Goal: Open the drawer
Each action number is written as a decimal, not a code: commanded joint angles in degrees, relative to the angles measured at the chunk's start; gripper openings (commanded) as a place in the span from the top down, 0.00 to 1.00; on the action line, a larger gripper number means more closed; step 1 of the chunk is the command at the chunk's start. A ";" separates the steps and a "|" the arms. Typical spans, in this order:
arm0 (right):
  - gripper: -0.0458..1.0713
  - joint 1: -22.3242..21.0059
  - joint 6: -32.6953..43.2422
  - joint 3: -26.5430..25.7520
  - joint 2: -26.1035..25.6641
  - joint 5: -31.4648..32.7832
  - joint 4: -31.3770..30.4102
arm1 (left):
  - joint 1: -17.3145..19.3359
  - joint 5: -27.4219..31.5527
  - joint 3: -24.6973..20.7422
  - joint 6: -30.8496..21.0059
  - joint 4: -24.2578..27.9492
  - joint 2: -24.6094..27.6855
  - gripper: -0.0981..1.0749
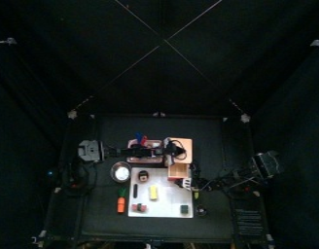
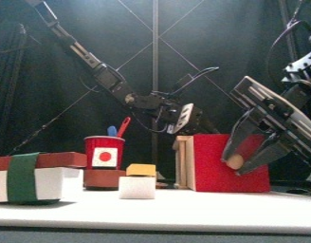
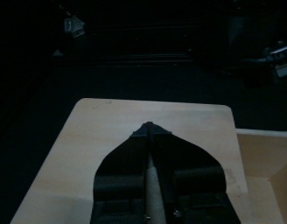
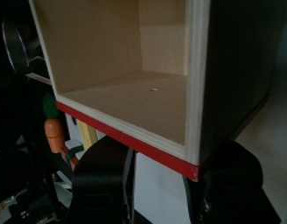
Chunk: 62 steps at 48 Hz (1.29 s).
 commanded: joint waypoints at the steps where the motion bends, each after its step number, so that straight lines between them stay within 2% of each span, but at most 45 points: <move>1: 0.41 2.46 -0.26 -1.32 -0.26 0.44 0.79 | 1.23 1.14 0.18 0.09 0.18 0.00 0.52; 20: 0.40 4.13 -0.26 -2.11 2.02 0.44 3.34 | 1.49 1.05 0.26 0.09 0.18 0.00 0.52; 33: 0.40 3.69 -0.26 -1.32 1.58 0.35 4.13 | 1.23 1.05 0.44 0.09 0.44 -0.09 0.52; 49: 0.40 4.13 -0.62 -0.26 -1.05 -3.78 7.38 | 0.97 1.05 0.62 0.09 0.44 -0.35 0.52; 62: 0.40 4.13 -0.70 -2.37 0.09 -3.96 7.91 | 0.97 1.14 0.70 0.09 0.53 -0.44 0.52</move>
